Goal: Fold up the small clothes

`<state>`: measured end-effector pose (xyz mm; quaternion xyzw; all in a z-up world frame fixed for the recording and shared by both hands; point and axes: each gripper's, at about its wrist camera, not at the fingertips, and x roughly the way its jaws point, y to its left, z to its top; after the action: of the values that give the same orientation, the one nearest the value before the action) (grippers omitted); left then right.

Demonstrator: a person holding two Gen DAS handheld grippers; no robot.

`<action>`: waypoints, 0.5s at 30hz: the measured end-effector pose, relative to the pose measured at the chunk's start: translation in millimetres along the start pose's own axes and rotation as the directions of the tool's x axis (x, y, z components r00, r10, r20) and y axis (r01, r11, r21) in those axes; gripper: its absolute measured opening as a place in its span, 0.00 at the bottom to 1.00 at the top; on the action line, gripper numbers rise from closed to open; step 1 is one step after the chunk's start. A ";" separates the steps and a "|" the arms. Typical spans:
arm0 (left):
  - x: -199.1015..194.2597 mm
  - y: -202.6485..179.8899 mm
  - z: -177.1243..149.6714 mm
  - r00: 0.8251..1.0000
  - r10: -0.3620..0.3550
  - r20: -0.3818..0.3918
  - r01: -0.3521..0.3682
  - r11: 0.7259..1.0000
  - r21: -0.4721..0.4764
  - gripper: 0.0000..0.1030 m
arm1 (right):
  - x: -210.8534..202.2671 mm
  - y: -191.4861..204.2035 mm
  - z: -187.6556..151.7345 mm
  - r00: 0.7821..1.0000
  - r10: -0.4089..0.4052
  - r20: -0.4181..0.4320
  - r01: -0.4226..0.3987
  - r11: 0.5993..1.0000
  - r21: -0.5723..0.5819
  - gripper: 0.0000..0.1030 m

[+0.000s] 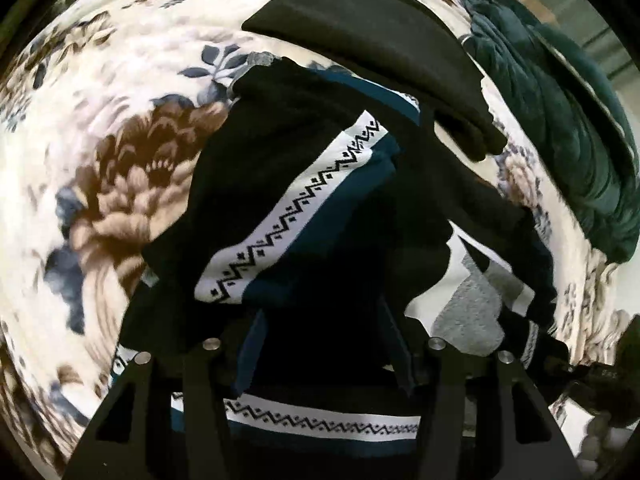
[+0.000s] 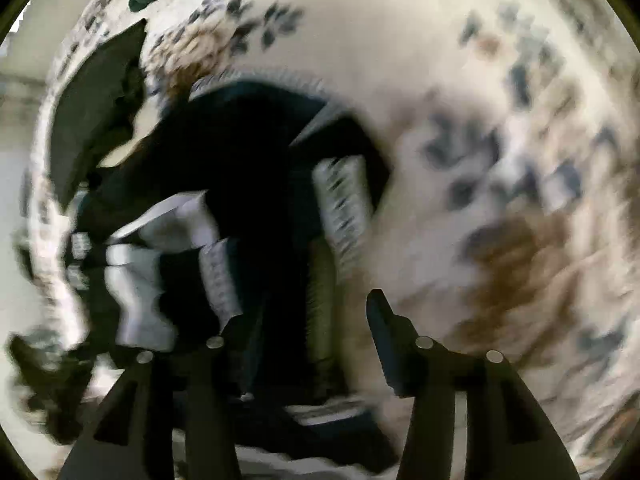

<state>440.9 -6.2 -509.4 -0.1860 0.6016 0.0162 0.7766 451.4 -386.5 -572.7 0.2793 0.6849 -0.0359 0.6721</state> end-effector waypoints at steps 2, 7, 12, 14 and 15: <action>-3.3 2.9 3.8 1.000 0.009 0.007 -0.009 1.000 0.008 0.51 | -6.7 7.7 -8.2 0.994 0.102 0.048 -0.103 0.995 0.002 0.02; -18.1 17.6 10.0 0.998 0.053 0.046 -0.054 0.998 0.017 0.51 | -88.4 44.6 -26.8 0.924 0.297 0.242 -0.276 0.954 -0.117 0.02; -22.0 28.1 13.2 0.996 0.068 0.059 -0.068 0.998 -0.005 0.51 | -104.0 37.4 -29.8 0.930 0.213 0.300 -0.171 0.972 -0.160 0.02; -22.8 28.8 14.3 0.996 0.067 0.059 -0.066 0.998 -0.010 0.51 | -61.2 18.6 -18.3 0.978 0.120 0.171 -0.097 0.986 -0.136 0.04; -23.8 29.4 15.0 0.997 0.060 0.057 -0.059 0.998 -0.011 0.51 | -43.0 9.4 -14.9 0.991 0.061 0.117 -0.048 0.992 -0.115 0.07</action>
<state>440.9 30.5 -491.9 -0.1709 0.5843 0.0474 0.7919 439.4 -386.6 -527.7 0.2570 0.6361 0.0043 0.7275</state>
